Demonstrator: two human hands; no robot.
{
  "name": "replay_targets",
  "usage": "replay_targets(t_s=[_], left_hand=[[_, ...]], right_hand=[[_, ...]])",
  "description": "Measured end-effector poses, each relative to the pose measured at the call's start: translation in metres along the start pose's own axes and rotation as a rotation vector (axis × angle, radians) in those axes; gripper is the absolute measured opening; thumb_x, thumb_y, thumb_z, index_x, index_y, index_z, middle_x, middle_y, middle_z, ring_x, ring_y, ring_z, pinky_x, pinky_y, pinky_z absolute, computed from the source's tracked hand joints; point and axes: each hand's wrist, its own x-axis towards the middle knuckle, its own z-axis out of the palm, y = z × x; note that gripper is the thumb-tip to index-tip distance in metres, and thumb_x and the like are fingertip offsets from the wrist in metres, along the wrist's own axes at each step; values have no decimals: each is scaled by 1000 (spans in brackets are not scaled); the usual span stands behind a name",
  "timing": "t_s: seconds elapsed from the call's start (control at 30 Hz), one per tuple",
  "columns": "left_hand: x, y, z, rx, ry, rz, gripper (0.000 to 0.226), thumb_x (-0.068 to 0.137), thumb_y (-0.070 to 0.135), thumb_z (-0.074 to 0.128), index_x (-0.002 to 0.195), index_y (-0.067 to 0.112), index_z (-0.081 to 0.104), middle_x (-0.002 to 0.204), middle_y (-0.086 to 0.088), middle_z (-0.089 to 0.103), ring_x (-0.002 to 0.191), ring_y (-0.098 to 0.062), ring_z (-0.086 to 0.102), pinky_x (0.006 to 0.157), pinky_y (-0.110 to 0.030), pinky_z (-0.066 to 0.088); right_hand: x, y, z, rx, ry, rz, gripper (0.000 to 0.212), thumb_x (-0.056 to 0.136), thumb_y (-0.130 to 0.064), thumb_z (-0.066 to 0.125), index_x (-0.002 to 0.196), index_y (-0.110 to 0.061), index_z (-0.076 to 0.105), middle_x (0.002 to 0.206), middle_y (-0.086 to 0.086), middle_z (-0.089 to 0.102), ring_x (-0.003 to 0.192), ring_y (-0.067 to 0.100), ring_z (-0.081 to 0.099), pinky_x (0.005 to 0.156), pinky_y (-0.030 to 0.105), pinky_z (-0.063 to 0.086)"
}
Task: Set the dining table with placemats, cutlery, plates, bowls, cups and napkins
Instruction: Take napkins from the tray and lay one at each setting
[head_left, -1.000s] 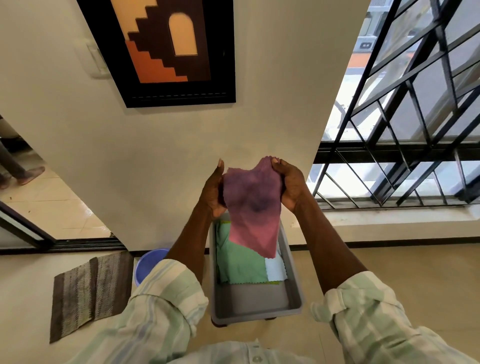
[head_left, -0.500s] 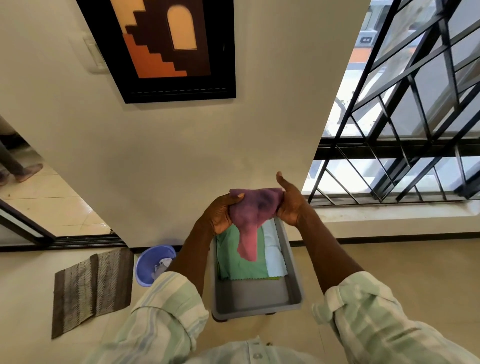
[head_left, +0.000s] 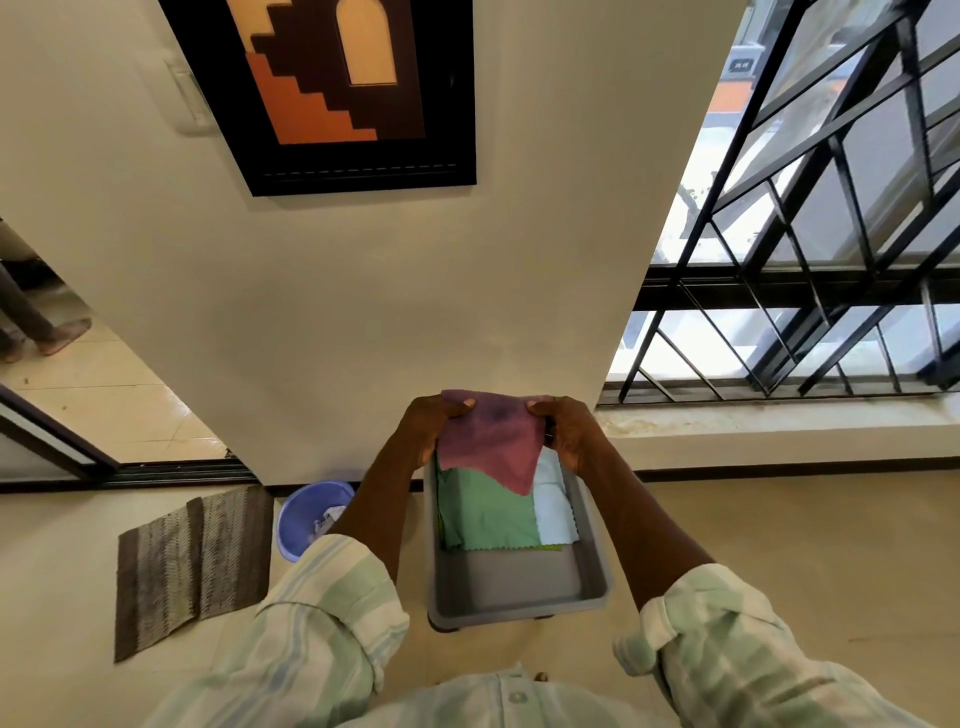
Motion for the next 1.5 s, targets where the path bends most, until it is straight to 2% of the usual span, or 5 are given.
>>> replay_targets(t_s=[0.13, 0.7, 1.1, 1.23, 1.5], left_hand=[[5, 0, 0, -7, 87, 5, 20, 75, 9, 80, 89, 4, 66, 86, -13, 67, 77, -25, 62, 67, -29, 51], [3, 6, -1, 65, 50, 147, 42, 71, -23, 59, 108, -4, 66, 88, -12, 67, 77, -21, 64, 61, -20, 55], [3, 14, 0, 149, 125, 303, 19, 78, -10, 68, 97, -7, 70, 79, -8, 67, 65, -5, 63, 57, -11, 47], [7, 17, -2, 168, 127, 309, 9, 81, 0, 70, 88, 5, 71, 84, -7, 68, 77, -13, 63, 77, -27, 50], [1, 33, 0, -14, 2, 211, 11, 95, 22, 59, 90, 12, 62, 83, -5, 64, 77, -20, 55, 69, -32, 47]], right_hand=[[7, 2, -2, -27, 66, -43, 33, 80, -4, 66, 109, -18, 61, 92, 13, 63, 81, 23, 57, 66, 32, 50], [11, -6, -10, -458, 210, -271, 28, 74, 2, 61, 96, -14, 68, 90, 5, 70, 86, 22, 66, 76, 40, 57], [11, -16, -4, -568, 274, -397, 13, 81, -9, 64, 75, -19, 68, 74, 0, 68, 71, 15, 61, 62, 29, 46], [11, -20, -1, -558, 239, -383, 5, 85, -13, 59, 83, -10, 63, 77, 4, 63, 72, 17, 55, 64, 32, 42], [8, -34, 5, -410, 172, -367, 32, 99, -38, 48, 100, -8, 58, 91, 3, 59, 80, 16, 54, 70, 33, 42]])
